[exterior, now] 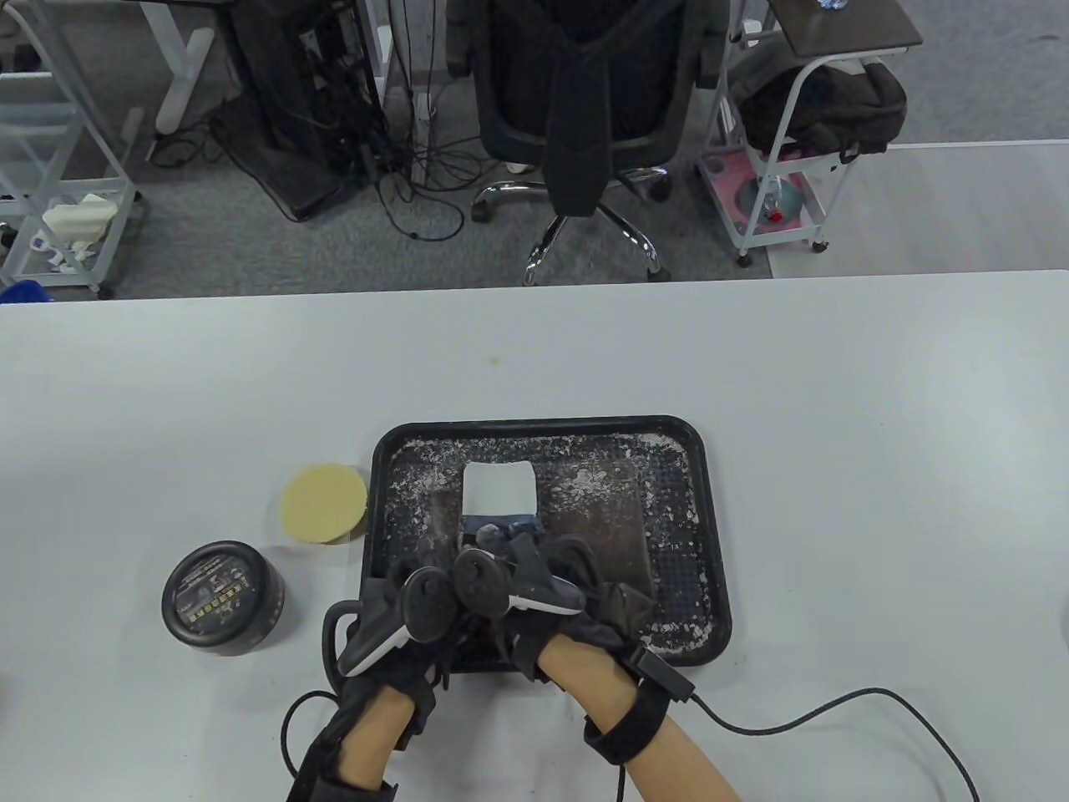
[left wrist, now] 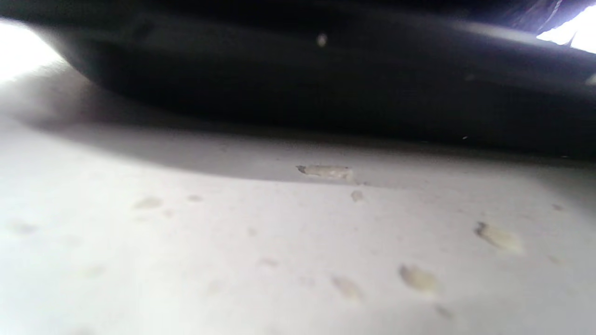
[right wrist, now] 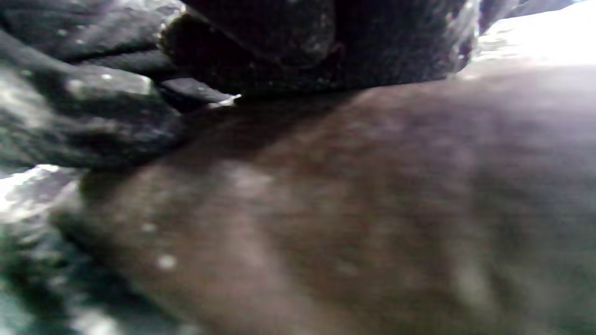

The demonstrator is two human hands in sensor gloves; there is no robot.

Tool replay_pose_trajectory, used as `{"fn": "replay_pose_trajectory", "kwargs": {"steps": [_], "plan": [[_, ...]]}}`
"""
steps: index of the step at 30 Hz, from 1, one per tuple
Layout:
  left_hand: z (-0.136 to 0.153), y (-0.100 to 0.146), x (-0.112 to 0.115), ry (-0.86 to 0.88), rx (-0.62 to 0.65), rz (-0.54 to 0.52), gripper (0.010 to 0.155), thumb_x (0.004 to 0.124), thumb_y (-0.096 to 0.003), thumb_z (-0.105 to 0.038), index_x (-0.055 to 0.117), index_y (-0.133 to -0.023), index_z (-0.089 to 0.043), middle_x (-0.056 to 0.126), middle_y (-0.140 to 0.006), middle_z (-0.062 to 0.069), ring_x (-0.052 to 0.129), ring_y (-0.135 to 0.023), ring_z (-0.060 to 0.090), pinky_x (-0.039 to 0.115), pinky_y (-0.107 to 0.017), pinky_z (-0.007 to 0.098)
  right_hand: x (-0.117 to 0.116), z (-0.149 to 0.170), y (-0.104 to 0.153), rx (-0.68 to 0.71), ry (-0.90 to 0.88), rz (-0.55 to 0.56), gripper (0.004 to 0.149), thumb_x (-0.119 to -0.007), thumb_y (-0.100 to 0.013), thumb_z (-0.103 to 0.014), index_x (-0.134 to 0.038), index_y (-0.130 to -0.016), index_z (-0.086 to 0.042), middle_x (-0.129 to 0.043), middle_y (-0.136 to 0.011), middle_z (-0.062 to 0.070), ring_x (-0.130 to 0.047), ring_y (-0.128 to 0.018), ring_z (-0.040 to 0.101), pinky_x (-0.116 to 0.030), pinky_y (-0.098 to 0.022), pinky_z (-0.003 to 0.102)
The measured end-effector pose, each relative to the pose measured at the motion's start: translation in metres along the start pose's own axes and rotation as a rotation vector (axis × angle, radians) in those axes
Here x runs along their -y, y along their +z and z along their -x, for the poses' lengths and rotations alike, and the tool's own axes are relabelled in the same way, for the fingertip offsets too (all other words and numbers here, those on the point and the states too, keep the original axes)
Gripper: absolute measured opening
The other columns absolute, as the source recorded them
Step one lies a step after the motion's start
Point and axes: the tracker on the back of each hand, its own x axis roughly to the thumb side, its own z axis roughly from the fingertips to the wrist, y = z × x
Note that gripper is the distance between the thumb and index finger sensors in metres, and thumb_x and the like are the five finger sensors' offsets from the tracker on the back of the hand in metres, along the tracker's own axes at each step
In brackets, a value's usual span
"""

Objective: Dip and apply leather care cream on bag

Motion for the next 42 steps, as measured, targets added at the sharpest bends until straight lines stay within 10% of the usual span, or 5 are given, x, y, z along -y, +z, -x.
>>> {"fn": "replay_pose_trajectory", "kwargs": {"steps": [14,42], "plan": [[0.001,0.000,0.000,-0.003,-0.015,-0.001,0.103,0.073,-0.0435,-0.061,0.014,-0.105,-0.004,0.050,-0.110,0.018,0.058,-0.100,0.041,0.066,-0.064,0.044,-0.003,-0.004,0.006,0.112,-0.049,-0.073,0.051,-0.079,-0.047,-0.004,-0.076,-0.095,-0.020,-0.066,-0.104,0.019,-0.059,-0.095,0.055,-0.053,-0.066,0.067],[-0.001,0.000,0.001,-0.018,-0.016,0.009,0.079,0.071,-0.0452,-0.059,0.050,-0.110,-0.018,0.050,-0.110,0.018,0.058,-0.100,0.041,0.066,-0.064,0.045,0.013,0.079,0.071,-0.155,0.020,-0.107,0.050,-0.079,-0.046,-0.002,-0.076,-0.094,-0.017,-0.069,-0.101,0.024,-0.065,-0.091,0.059,-0.058,-0.062,0.069]]}}
